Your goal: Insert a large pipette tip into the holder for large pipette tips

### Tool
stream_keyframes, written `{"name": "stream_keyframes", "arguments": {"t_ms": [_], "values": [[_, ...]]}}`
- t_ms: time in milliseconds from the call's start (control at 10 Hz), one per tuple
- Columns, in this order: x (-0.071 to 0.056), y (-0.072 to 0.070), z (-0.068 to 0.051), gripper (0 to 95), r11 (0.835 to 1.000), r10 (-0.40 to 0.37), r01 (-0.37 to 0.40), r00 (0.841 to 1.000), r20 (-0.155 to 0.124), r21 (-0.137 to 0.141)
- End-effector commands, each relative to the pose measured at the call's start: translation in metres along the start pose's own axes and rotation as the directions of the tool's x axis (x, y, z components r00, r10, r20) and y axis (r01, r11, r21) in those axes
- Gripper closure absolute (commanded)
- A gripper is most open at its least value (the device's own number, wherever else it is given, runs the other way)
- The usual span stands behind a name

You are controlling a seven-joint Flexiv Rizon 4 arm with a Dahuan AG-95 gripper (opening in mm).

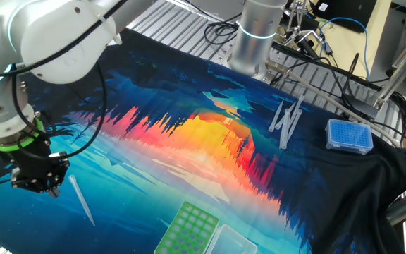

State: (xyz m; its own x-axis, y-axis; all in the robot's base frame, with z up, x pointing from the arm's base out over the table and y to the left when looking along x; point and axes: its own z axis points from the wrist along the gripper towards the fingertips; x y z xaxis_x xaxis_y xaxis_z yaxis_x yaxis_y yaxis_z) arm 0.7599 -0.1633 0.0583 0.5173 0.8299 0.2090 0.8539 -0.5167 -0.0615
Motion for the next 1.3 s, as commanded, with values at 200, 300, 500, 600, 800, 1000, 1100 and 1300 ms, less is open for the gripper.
{"name": "stream_keyframes", "arguments": {"t_ms": [200,300,500,600,800,1000,1100,1300], "values": [[-0.0001,0.0005,-0.0003,95.0,1.000,-0.004,0.004,0.999,-0.054,-0.012],[-0.0001,0.0005,-0.0003,95.0,1.000,0.015,-0.016,0.995,-0.097,-0.011],[-0.0001,0.0005,-0.0003,95.0,0.998,0.054,-0.057,0.986,-0.160,-0.012],[-0.0001,0.0005,-0.0003,95.0,0.997,0.079,-0.081,0.983,-0.164,-0.007],[-0.0001,0.0005,-0.0003,95.0,0.995,0.098,-0.100,0.978,-0.186,0.002],[-0.0001,0.0005,-0.0003,95.0,0.992,0.125,-0.127,0.963,-0.239,0.005],[-0.0001,0.0005,-0.0003,95.0,0.990,0.137,-0.139,0.953,-0.269,0.013],[-0.0001,0.0005,-0.0003,95.0,0.988,0.151,-0.154,0.945,-0.290,0.015]]}}
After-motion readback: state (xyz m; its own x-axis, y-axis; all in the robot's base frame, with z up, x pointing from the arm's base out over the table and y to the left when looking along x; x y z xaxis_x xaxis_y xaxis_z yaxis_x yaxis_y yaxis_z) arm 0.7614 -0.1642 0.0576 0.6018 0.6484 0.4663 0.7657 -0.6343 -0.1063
